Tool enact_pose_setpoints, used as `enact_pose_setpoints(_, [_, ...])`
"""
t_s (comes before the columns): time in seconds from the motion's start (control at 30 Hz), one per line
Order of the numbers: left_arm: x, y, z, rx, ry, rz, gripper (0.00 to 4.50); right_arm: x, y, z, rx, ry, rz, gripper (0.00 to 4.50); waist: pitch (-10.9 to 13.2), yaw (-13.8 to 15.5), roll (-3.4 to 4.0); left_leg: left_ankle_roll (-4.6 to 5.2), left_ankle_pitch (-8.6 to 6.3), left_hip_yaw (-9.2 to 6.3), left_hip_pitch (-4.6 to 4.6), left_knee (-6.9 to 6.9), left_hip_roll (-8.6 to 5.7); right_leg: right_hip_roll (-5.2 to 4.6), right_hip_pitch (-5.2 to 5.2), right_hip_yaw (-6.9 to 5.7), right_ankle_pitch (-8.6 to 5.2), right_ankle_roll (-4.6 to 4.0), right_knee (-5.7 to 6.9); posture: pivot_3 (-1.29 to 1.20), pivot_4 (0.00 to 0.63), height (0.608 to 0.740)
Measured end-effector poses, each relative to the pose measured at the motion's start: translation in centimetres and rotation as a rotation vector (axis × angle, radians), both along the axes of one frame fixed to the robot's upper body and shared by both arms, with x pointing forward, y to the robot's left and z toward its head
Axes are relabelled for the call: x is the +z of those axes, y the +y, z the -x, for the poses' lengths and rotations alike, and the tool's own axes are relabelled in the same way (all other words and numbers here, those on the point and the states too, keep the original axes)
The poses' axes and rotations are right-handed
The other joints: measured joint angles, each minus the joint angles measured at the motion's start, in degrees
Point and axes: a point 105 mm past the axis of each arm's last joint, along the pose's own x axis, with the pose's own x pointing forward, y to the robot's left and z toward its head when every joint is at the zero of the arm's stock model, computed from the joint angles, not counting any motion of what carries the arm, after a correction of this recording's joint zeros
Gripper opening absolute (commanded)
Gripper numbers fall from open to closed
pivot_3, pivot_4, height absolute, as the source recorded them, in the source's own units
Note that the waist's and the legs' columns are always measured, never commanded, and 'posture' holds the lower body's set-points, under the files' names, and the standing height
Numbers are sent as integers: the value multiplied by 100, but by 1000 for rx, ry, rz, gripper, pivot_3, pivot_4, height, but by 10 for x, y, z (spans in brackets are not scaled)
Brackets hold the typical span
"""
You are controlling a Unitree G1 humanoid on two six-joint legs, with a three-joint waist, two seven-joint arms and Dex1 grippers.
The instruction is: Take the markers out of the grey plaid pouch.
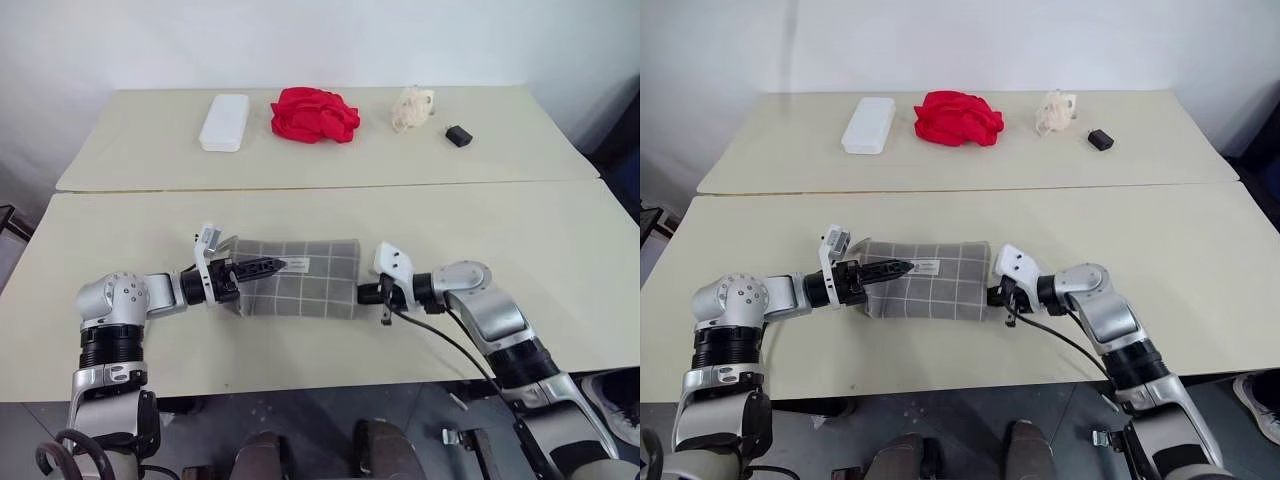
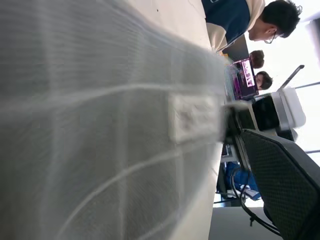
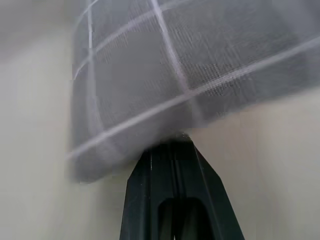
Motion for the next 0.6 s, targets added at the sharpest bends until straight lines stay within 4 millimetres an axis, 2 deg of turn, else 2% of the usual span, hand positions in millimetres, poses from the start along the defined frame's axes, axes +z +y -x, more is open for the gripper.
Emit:
enact_pose_setpoints(0.1, [0, 1, 9, -23, 16, -2, 4500, 5, -6, 6, -33, 2, 35, 24, 0, 15, 0, 1, -4, -1, -3, -1, 0, 0, -3, 0, 0, 0, -3, 0, 150, 740])
enact_pose_setpoints(0.17, [-1, 4, 25, -65, 60, 0, 4500, 6, -22, 3, -118, -7, 77, 24, 1, 26, -1, 1, -6, -2, -4, -8, -2, -2, -7, 1, -1, -1, -6, 0, 150, 740])
enact_pose_setpoints(0.27, [-3, 7, 38, -92, 93, -7, 4500, 9, -46, -2, -206, -29, 131, 24, 4, 37, -1, 3, -8, -1, -11, -7, -3, -3, -11, 1, -1, -1, -11, 0, 150, 740])
enact_pose_setpoints(0.47, [-3, 14, 43, -66, 125, 3, 4500, 22, -100, -13, -399, -114, 246, 24, 12, 49, -12, 3, -8, -1, -14, -10, -3, -4, -11, -3, -1, -1, -21, 0, 150, 740])
enact_pose_setpoints(0.53, [-3, 16, 43, -54, 127, 8, 4500, 32, -104, -11, -421, -123, 218, 24, 12, 50, -12, 3, -8, -1, -14, -12, -2, -3, -12, -4, -1, -1, -21, 0, 150, 740])
enact_pose_setpoints(0.6, [-3, 14, 41, -45, 125, 15, 4500, 43, -93, -3, -386, -120, 167, 24, 13, 48, -11, 2, -7, -1, -13, -11, -1, -2, -12, -4, -1, -1, -20, 0, 150, 740])
